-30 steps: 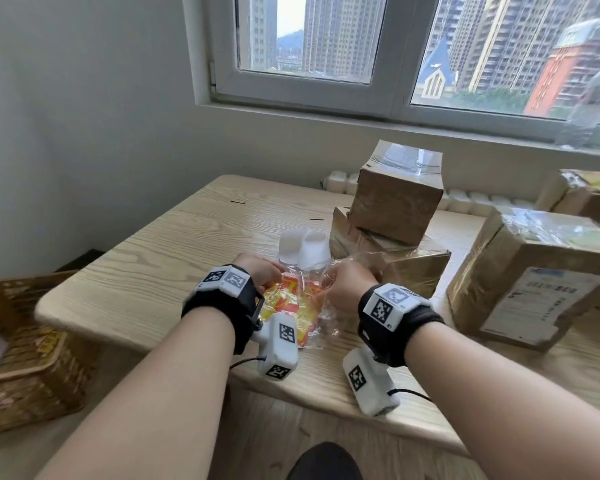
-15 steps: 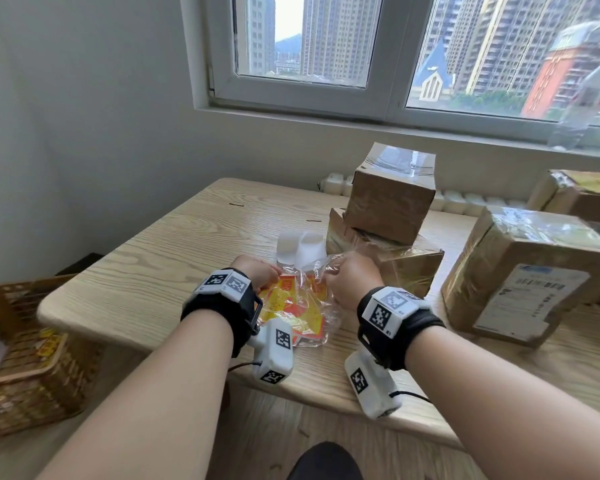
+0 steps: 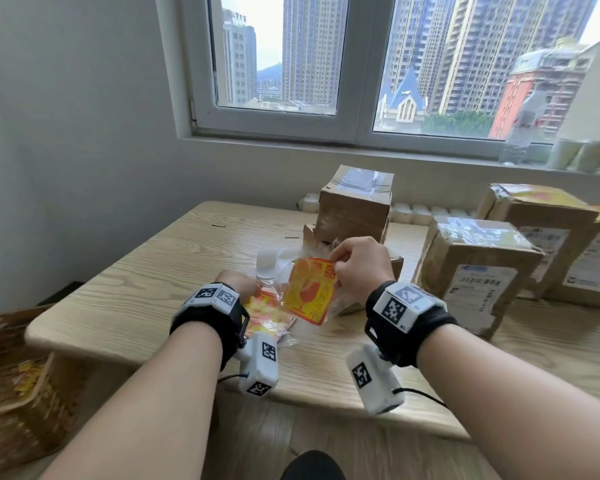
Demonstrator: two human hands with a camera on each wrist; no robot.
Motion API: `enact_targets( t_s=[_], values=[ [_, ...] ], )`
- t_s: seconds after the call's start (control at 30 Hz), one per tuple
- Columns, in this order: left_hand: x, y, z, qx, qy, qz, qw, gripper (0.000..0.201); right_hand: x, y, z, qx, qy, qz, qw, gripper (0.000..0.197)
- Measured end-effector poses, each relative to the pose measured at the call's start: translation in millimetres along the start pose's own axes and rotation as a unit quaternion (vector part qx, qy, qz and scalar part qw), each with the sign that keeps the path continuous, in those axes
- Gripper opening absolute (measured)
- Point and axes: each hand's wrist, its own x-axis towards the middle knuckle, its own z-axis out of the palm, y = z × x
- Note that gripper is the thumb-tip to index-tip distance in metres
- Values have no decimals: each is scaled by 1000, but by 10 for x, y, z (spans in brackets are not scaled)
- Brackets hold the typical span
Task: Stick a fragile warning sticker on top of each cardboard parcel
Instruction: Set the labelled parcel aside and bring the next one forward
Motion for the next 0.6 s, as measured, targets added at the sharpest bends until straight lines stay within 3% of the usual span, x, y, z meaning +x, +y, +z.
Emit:
enact_targets(
  t_s=[0.1,0.3,0.43,0.53,0.6],
  values=[
    [-229,166,-72,-33,28,18,999,23,-43,-16,-202,6,36,-1,999,27],
    [-675,641,-204,-168,54,136,975,13,-89,-56,-647,26,131,-18,991,22],
    [-966,955,-184,-186,-37,187,964,13,-60,-18,-951,84,184,-14,979,27],
    [-1094,1097,-85,-161,-131,196,958,11,-42,41,-1141,130,206,-2,970,31],
    [-1136,1165,-17,-160,-159,202,953,10,-45,89,-1222,140,210,3,968,31]
  ],
)
